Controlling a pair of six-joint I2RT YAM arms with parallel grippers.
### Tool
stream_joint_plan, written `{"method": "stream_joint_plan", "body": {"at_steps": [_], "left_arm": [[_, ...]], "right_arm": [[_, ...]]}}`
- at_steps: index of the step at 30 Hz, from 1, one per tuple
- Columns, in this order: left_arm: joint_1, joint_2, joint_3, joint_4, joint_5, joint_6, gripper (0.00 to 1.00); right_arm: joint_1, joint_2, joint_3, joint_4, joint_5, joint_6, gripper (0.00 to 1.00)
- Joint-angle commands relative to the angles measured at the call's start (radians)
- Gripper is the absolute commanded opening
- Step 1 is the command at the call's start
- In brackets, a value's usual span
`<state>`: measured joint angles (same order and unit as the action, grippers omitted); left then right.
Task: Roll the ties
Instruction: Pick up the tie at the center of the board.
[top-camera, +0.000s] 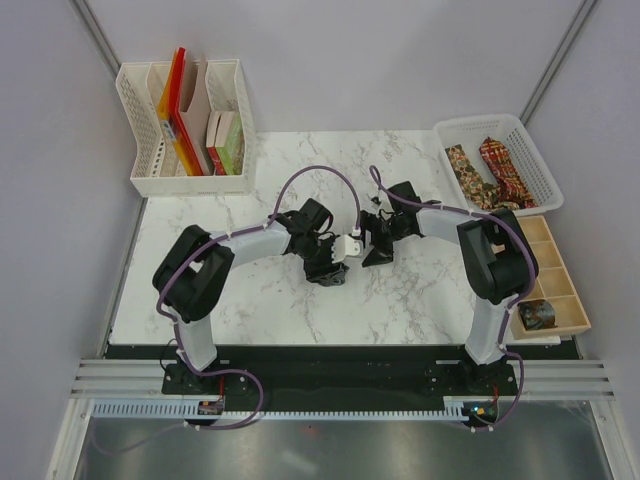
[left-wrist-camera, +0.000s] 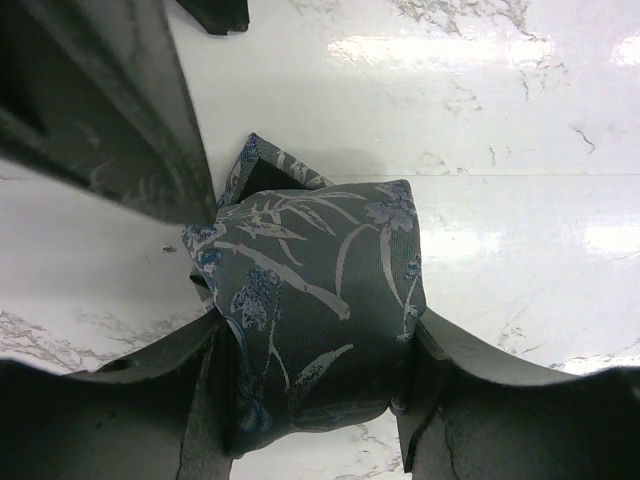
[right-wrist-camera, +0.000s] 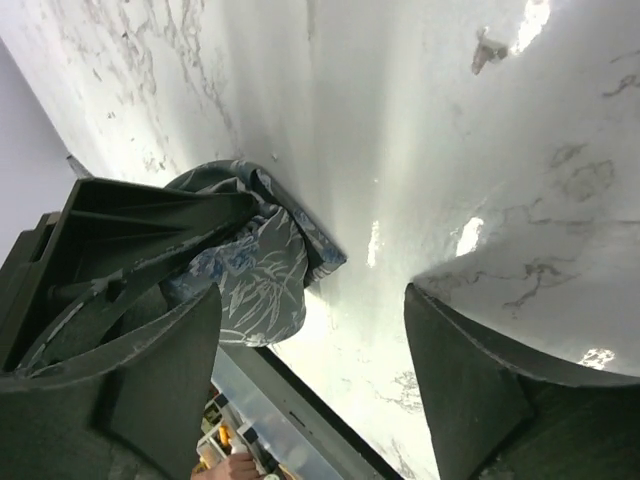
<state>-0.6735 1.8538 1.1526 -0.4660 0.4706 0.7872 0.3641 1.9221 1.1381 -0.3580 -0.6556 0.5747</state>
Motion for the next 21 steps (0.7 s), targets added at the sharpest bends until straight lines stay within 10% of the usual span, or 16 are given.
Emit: {"method": "stream_joint_plan", "body": {"at_steps": [1,14,21], "left_arm": [[0.014,0.07,-0.021,-0.097,-0.109,0.037,0.17],[0.014,0.076,-0.005,-0.114,-0.104,0.035,0.15],[0.014,0.079,-0.002,-0.115,-0.099,0.034,0.15]], "right_arm": [[-0.002,-0.029,-0.052,0.072,-0.054,0.055,0.92],[0.032,0.018,-0.14,0.183,-0.038,0.074,0.98],[0.093,0.078,-0.1,0.101,0.111,0.018,0.82]]}}
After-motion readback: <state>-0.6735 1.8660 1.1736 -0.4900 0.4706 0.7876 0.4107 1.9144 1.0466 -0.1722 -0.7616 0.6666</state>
